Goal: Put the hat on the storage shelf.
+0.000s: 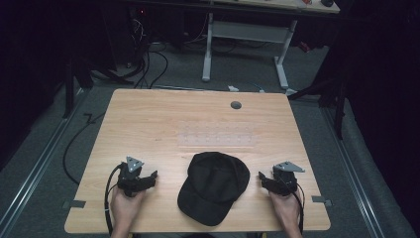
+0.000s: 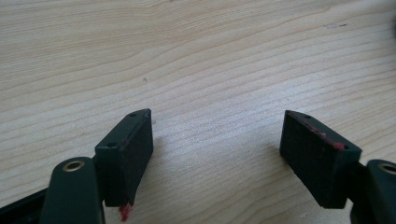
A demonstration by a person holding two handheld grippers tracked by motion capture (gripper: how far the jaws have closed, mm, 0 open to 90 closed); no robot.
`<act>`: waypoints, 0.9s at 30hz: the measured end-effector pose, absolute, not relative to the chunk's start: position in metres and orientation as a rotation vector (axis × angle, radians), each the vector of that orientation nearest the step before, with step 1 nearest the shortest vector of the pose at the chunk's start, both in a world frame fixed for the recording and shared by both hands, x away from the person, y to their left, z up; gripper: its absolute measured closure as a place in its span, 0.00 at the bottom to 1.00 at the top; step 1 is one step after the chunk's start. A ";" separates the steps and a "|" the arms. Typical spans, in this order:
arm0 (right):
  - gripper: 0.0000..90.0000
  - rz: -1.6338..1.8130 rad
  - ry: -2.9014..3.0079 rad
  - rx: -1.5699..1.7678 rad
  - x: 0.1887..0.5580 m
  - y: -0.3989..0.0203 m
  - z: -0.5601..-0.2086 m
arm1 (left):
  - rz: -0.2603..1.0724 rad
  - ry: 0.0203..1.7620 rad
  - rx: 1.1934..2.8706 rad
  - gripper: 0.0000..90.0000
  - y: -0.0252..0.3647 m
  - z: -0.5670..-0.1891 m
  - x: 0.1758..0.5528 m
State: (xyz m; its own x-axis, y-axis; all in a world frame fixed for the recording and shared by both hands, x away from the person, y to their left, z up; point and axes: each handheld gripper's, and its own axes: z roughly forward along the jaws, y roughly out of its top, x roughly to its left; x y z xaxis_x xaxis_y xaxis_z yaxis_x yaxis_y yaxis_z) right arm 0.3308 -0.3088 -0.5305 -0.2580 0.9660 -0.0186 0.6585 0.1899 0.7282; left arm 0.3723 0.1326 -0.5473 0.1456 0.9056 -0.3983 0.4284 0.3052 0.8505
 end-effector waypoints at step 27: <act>0.55 1.078 1.936 1.493 0.305 -0.315 -0.499 | 0.543 1.467 1.299 0.29 0.133 -0.547 0.372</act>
